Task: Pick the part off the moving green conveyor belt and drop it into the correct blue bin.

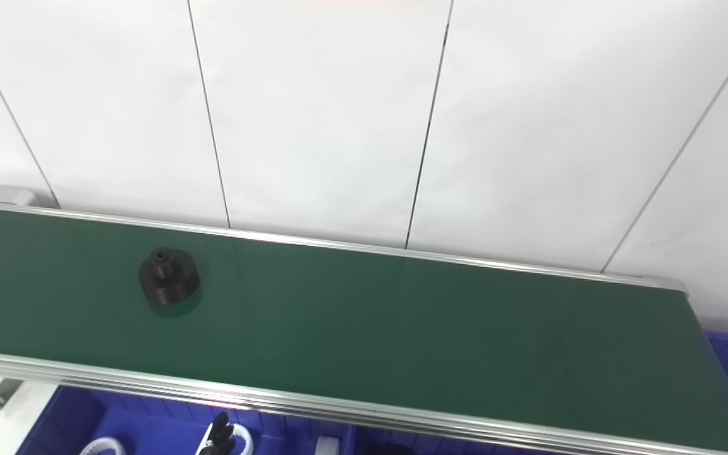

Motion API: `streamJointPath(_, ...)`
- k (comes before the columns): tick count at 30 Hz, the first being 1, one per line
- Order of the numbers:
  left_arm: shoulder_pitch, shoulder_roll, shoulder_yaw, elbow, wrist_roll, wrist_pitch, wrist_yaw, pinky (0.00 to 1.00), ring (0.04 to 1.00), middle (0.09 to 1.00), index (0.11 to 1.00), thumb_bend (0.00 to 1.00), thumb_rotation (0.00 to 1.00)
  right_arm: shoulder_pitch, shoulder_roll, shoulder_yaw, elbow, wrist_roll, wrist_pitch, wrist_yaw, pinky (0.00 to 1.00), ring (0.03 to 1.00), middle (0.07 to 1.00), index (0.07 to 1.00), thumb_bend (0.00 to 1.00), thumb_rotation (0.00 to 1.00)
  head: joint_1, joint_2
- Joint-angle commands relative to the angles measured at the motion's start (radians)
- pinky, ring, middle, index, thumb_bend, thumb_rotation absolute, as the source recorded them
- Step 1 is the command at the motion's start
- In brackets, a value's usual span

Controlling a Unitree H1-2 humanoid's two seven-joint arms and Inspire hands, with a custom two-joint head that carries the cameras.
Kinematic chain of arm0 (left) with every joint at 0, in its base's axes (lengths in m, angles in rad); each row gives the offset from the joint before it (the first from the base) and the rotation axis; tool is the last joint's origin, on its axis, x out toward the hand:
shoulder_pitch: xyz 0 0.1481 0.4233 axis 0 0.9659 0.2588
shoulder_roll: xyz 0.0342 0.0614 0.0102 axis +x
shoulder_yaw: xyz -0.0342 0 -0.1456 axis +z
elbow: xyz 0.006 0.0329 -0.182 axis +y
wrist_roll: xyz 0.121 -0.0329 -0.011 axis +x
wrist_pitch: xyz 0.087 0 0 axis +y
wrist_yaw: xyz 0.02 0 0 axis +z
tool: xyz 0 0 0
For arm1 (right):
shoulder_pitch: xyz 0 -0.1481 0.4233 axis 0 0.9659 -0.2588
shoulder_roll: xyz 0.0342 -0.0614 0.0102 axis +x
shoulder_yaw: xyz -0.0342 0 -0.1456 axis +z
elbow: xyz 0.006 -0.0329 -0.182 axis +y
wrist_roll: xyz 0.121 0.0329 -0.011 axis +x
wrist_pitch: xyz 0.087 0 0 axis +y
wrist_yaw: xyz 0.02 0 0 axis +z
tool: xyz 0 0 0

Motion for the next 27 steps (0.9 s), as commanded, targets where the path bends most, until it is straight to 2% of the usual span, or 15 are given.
streamJointPath(1, -0.013, -0.034, -0.026, 0.007, -0.007, -0.057, -0.009, 1.0, 1.0, 1.0, 1.0, 0.74, 0.97, -0.002, 0.003, -0.001, -0.015, 0.0, -0.046, 0.019, 1.0, 0.997, 1.0, 1.0, 0.7, 1.0, 0.002, -0.002)
streamJointPath(13, -0.024, -0.043, -0.034, 0.032, -0.001, -0.081, -0.003, 1.0, 1.0, 1.0, 1.0, 0.76, 0.96, -0.012, -0.001, -0.022, -0.008, 0.014, -0.037, 0.033, 1.0, 0.996, 1.0, 1.0, 0.71, 1.0, 0.021, -0.014)
streamJointPath(23, -0.035, -0.054, -0.037, 0.07, 0.01, -0.1, 0.007, 1.0, 1.0, 1.0, 1.0, 0.74, 0.98, -0.027, -0.005, -0.044, 0.017, 0.039, -0.037, 0.052, 1.0, 0.994, 1.0, 1.0, 0.73, 1.0, 0.043, -0.048)
streamJointPath(27, -0.035, -0.057, -0.042, 0.07, 0.027, -0.101, 0.013, 1.0, 1.0, 1.0, 1.0, 0.74, 0.98, -0.025, -0.004, -0.049, 0.002, 0.044, -0.012, 0.051, 0.98, 0.985, 1.0, 1.0, 0.73, 1.0, 0.049, -0.029)
